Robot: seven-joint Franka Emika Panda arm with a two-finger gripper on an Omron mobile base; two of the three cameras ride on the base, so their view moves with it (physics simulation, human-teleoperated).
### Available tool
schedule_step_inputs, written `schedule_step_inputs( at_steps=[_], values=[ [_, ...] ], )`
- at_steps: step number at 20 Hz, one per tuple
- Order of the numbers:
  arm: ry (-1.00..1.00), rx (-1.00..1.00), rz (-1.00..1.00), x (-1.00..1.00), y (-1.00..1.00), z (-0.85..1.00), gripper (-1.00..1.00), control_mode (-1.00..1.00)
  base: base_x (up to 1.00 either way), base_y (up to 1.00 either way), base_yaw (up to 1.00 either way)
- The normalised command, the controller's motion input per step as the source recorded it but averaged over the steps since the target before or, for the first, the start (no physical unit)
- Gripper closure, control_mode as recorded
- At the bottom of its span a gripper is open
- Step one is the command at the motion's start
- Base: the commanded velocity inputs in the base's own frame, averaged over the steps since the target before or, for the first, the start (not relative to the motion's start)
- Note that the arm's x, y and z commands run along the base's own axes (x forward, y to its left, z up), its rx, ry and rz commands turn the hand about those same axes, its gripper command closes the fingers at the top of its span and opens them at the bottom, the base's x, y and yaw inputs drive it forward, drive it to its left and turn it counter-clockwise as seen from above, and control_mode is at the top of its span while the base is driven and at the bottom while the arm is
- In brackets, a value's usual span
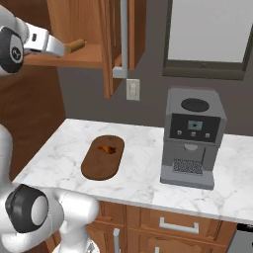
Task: Open the cabinet, retrieve the rolling pin, and place it next to the meat on the cutting board to prepare for tenderizing.
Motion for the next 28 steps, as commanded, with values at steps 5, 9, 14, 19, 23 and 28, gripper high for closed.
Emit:
schedule_step_inputs(
  at_steps=[5, 9, 14, 19, 23, 28],
  values=[
    [0.00, 0.00, 0.01, 0.36, 0.01, -0.01, -1.00, -1.00, 0.00, 0.00, 0.00],
    [-0.04, 0.00, 0.00, 0.26, 0.10, 0.00, -1.00, -1.00, 0.00, 0.00, 0.00],
    [-0.04, 0.00, 0.00, 0.21, 0.10, -0.03, -1.00, -1.00, 0.00, 0.00, 0.00],
    [-0.02, 0.00, 0.00, 0.28, 0.06, -0.02, -1.00, -1.00, 0.00, 0.00, 0.00],
    [0.00, 0.00, 0.00, 0.33, 0.08, -0.02, -1.00, -1.00, 0.00, 0.00, 0.00],
    [0.00, 0.00, 0.00, 0.33, 0.14, -0.04, -1.00, -1.00, 0.00, 0.00, 0.00]
  ],
)
